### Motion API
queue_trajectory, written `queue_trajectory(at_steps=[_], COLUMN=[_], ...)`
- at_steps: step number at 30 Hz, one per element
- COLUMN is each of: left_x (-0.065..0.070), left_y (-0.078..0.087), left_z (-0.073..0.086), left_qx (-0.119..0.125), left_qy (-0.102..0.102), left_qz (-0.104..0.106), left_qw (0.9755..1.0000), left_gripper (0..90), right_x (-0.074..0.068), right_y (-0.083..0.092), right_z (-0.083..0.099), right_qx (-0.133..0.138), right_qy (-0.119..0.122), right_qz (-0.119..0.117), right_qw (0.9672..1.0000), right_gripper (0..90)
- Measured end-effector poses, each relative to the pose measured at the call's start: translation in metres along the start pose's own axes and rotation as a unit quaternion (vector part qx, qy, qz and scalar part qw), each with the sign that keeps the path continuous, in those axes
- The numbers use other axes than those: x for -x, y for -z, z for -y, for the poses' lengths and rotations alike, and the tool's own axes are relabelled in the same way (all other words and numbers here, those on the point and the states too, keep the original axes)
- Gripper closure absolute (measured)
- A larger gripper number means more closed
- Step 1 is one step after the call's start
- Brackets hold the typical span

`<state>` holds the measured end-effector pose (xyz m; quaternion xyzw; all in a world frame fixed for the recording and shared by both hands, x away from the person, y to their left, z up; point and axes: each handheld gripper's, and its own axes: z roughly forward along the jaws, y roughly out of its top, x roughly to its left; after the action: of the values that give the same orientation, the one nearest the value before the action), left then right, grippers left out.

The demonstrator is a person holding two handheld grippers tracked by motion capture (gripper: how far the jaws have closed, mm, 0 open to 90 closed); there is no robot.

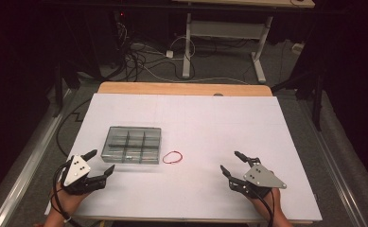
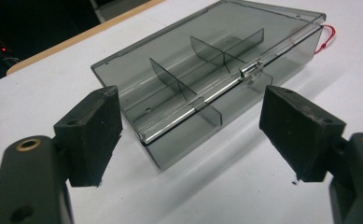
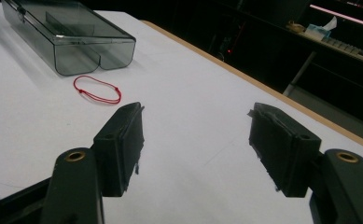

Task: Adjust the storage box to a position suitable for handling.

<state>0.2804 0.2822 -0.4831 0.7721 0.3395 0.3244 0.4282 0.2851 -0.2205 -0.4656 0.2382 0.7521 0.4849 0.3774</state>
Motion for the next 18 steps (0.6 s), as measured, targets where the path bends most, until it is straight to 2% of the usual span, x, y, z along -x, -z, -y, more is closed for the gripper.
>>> queue_trajectory(at_steps=[1, 7, 16, 18], left_x=[0.001, 0.003, -0.001, -0.004], left_y=[0.0, 0.001, 0.004, 0.005], left_z=[0.0, 0.0, 0.003, 0.003], left_qx=[-0.005, -0.009, -0.011, -0.008], left_qy=[-0.006, -0.012, -0.008, -0.002], left_qz=[0.0, -0.001, -0.002, -0.004], left_qw=[1.0, 0.9999, 0.9999, 1.0], left_gripper=[20.3, 20.3, 22.6, 22.6], right_x=[0.001, 0.001, -0.004, -0.005], right_y=[0.0, -0.005, -0.012, -0.014], right_z=[0.0, 0.0, 0.001, 0.001], right_qx=[0.0, -0.003, -0.021, -0.025], right_qy=[-0.001, -0.004, 0.004, 0.005], right_qz=[0.001, -0.006, -0.021, -0.02], right_qw=[1.0, 1.0, 0.9995, 0.9995], right_gripper=[35.6, 38.3, 43.6, 47.9])
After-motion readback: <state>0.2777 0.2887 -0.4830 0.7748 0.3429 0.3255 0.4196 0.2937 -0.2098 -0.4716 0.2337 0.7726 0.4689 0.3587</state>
